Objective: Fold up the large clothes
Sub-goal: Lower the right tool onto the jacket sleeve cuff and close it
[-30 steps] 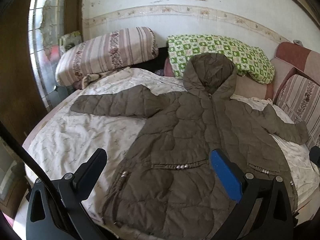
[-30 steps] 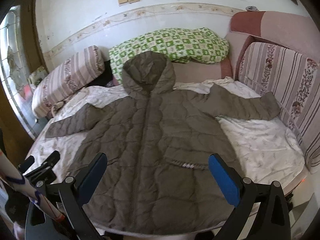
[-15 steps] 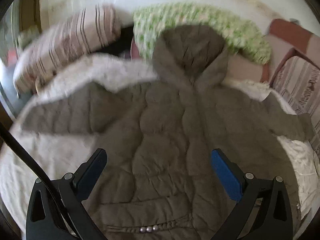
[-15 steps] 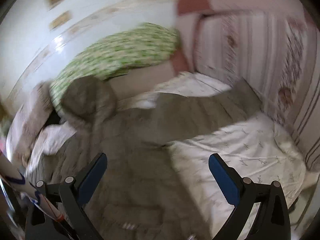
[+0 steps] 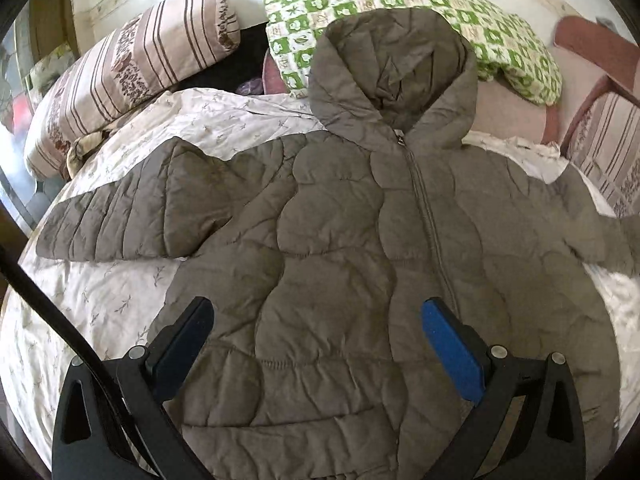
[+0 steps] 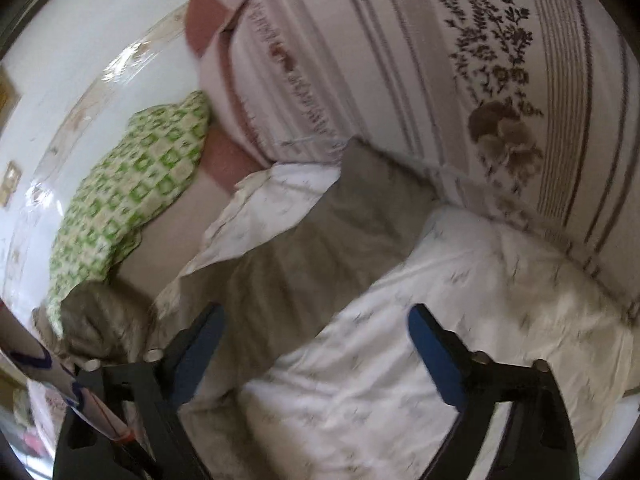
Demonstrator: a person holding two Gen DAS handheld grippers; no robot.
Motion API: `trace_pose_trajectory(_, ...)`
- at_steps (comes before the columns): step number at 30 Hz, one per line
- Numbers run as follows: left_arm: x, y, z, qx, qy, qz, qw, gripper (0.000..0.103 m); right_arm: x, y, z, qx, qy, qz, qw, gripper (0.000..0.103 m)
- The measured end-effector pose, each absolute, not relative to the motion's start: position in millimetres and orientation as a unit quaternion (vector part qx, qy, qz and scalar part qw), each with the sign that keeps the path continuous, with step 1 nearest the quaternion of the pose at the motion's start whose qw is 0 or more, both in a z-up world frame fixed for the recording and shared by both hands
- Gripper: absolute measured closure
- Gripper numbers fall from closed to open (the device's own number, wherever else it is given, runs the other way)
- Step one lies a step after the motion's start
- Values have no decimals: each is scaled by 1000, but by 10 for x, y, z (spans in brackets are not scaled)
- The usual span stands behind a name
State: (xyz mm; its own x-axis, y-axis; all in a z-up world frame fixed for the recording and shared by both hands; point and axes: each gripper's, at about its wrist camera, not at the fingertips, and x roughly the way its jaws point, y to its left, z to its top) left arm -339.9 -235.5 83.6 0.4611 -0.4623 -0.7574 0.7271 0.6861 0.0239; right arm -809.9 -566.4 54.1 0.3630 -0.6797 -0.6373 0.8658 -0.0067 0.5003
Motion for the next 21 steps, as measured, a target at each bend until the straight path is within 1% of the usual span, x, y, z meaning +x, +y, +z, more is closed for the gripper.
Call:
trace_pose_trajectory(1,-3401,-2353,828,176,379,-357,836,0,-8151,-5755,498,447,109,-563,687,19)
trace_pose_trajectory(4,-3403,-2342,814,175,378,-358,836,0,-8282,-5999,331,455,115,-577,668,23)
trace_pose_trajectory(5,-3397,-2345,805,176,377,-357,836,0,-8312,-6078,270,455,122,-583,662,28)
trace_pose_trajectory(7,-3396,-2351,793,177,378,-357,836,0,-8368,-6228,168,456,130,-588,655,35)
trace_pose_trajectory(8,-3391,-2356,781,176,378,-356,836,0,-8384,-6294,130,453,135,-593,652,37)
trace_pose_trajectory(19,-3401,-2474,640,194,387,-362,826,0,-8419,-6827,-110,409,159,-629,642,37)
trace_pose_trajectory(20,-3405,-2486,629,197,385,-361,826,0,-8396,-6868,-113,405,160,-629,644,44)
trace_pose_trajectory(21,-3409,-2504,613,201,384,-361,826,0,-8379,-6905,-128,404,162,-626,647,54)
